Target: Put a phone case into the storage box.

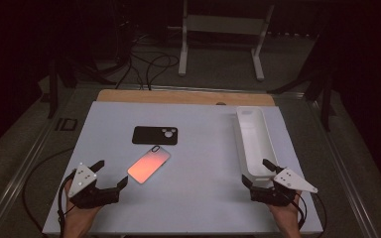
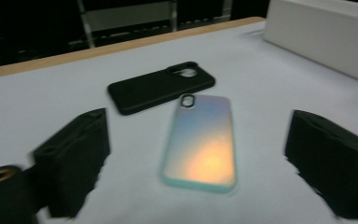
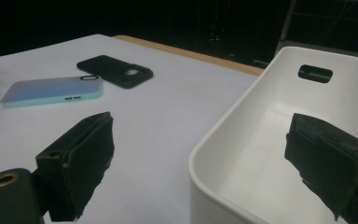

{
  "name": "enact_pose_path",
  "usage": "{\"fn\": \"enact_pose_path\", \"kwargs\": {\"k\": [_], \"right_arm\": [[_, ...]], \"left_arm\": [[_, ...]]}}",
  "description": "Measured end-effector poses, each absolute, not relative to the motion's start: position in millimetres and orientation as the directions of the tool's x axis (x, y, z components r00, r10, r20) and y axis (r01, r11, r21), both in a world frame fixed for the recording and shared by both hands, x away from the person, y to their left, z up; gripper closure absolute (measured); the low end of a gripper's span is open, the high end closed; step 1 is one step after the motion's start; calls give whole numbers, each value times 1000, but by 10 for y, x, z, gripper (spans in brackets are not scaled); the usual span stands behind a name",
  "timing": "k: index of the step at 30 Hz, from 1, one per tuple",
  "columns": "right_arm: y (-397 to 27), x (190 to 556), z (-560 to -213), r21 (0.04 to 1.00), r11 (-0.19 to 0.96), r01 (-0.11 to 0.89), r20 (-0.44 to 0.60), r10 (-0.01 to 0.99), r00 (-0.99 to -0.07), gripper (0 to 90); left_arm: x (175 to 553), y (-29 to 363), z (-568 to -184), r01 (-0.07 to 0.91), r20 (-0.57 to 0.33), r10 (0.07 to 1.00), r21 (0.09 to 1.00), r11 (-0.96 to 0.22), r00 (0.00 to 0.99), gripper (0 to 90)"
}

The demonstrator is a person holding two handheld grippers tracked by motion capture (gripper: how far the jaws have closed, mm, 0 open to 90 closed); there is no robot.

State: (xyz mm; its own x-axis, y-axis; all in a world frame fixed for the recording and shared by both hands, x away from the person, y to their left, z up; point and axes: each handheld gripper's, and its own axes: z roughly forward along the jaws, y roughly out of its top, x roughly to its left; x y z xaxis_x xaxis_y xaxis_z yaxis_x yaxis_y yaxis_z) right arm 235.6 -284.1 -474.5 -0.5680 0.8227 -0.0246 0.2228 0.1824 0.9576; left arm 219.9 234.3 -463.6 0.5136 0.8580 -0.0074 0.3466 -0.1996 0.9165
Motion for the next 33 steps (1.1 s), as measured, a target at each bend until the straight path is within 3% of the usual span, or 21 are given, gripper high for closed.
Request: {"fn": "enact_pose_path", "kwargs": {"k": [4,13,27,33], "right_arm": [[-2849,2341,-4747,959,179,217,-25,822,-569,77],[-2831,2314,-4774,957,184,222,-25,820,-572,77],[-2828,2316,-4793,955,182,234,-19,826,-564,77],[-2833,2319,-4798,954,186,234,-22,824,-566,78]], "left_arm": [[2187,2390,-4634,339,-11,869,923,-182,495,0],[2216,2397,-4628,378,-20,873,906,-189,487,0],[2549,2192,-4577,489,-17,858,827,-276,514,0],[2771,1980,-4629,544,9,836,755,-366,549,0]]}}
